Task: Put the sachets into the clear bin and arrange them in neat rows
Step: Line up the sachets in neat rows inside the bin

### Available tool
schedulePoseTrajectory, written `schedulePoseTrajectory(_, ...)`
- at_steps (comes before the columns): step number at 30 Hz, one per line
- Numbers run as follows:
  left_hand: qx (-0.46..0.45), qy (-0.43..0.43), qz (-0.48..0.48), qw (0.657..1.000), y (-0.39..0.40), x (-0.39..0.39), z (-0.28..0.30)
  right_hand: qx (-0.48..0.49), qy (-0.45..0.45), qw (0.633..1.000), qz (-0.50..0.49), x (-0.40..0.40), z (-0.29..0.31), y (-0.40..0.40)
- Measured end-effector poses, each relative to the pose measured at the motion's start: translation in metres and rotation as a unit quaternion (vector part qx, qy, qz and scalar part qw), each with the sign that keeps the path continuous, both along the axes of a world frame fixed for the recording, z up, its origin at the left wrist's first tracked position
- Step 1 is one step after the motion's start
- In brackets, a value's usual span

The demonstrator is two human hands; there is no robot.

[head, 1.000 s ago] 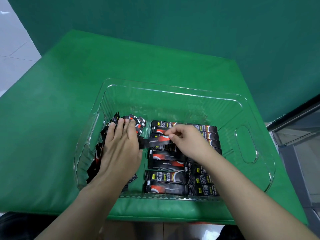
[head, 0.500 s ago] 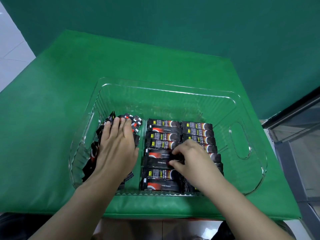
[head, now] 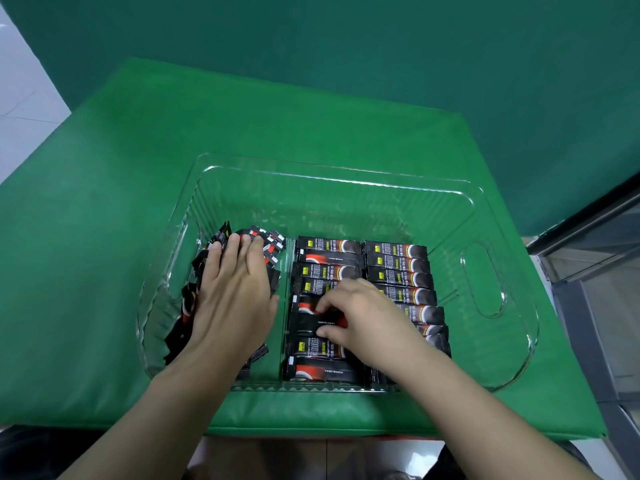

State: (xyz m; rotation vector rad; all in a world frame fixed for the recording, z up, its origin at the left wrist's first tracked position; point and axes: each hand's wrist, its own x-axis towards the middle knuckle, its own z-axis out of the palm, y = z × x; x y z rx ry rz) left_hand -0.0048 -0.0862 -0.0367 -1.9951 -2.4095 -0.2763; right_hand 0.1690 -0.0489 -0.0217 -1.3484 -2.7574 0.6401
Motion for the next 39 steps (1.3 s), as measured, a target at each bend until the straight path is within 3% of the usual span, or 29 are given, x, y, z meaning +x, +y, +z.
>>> schedulePoseTrajectory(5, 0.000, -0.007, -0.005, 1.000, 0.000, 0.000, -0.001, -0.013, 0.058, 0.998, -0.013, -0.039, 0.007, 0.027)
schedulePoseTrajectory(15, 0.006, 0.002, -0.003, 1.000, 0.002, -0.005, -0.010, -0.086, 0.058, 0.994, -0.021, -0.087, -0.009, 0.052)
schedulePoseTrajectory(26, 0.016, -0.002, 0.004, 1.000, 0.000, -0.003, -0.007, -0.036, 0.087, 0.991, -0.090, -0.043, 0.021, 0.061)
schedulePoseTrajectory(39, 0.018, 0.000, 0.003, 1.000, 0.001, 0.000, -0.002, -0.131, 0.014, 0.988, -0.079, 0.039, 0.016, 0.013)
